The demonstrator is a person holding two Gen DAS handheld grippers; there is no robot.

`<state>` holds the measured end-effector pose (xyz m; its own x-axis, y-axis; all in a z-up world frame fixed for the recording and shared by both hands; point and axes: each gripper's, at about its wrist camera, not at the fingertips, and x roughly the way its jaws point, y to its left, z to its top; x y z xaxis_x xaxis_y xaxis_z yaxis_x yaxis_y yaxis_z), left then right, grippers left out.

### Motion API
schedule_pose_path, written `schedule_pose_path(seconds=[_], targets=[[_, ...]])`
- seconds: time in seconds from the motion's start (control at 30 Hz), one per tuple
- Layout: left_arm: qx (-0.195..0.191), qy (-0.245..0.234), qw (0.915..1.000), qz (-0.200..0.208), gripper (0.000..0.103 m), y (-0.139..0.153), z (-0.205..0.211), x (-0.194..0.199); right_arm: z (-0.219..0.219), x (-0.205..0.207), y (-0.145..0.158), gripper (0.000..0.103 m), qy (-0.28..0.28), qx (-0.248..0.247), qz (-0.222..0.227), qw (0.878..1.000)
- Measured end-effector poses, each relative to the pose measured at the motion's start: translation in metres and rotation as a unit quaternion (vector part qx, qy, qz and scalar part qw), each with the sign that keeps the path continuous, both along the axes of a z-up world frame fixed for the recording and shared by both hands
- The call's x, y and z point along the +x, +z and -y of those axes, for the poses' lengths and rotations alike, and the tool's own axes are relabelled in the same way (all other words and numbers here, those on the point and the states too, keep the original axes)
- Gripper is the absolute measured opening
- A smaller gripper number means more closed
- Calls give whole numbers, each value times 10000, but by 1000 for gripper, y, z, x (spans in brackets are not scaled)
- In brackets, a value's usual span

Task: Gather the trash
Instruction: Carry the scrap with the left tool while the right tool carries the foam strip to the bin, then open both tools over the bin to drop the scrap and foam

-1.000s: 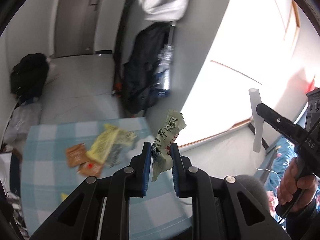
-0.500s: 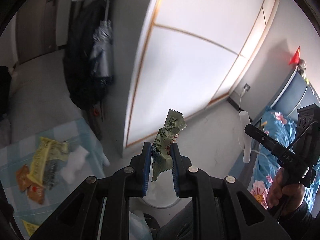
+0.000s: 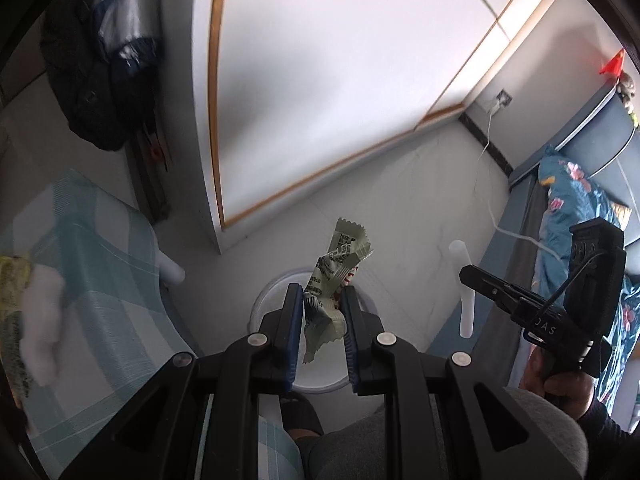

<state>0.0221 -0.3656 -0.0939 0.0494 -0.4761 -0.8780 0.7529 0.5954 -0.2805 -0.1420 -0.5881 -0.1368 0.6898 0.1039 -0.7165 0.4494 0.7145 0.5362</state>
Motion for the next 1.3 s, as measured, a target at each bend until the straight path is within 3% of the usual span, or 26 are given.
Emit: schedule_pose_path(seconds=[0.3, 0.57, 0.87, 1.13, 1.2, 1.27, 1.3], targets=[[717, -401, 9959, -379, 15, -45, 38, -9, 9, 26, -75, 14, -83, 870, -375, 9955], [1448, -481, 9838, -940, 15, -86, 54, -4, 3, 41, -124, 14, -34, 1425, -602, 9880], [1727, -442, 9727, -1487, 15, -108, 67, 4, -10, 54, -156, 18, 46, 1776, -820, 9807], [1842, -444, 9664, -1738, 17, -114, 71, 8, -12, 60, -165, 21, 126, 1725, -1008, 9798], [1917, -423, 9643, -1777, 23, -117, 70, 9, -13, 59, -164, 21, 175, 1688, -1039, 9800], [1871, -414, 9638, -1855, 42, -119, 69, 9, -13, 56, -163, 22, 161, 1713, -1038, 9796], [1845, -397, 9637, -1887, 47, -118, 68, 9, -12, 55, -163, 23, 149, 1715, -1040, 9796]])
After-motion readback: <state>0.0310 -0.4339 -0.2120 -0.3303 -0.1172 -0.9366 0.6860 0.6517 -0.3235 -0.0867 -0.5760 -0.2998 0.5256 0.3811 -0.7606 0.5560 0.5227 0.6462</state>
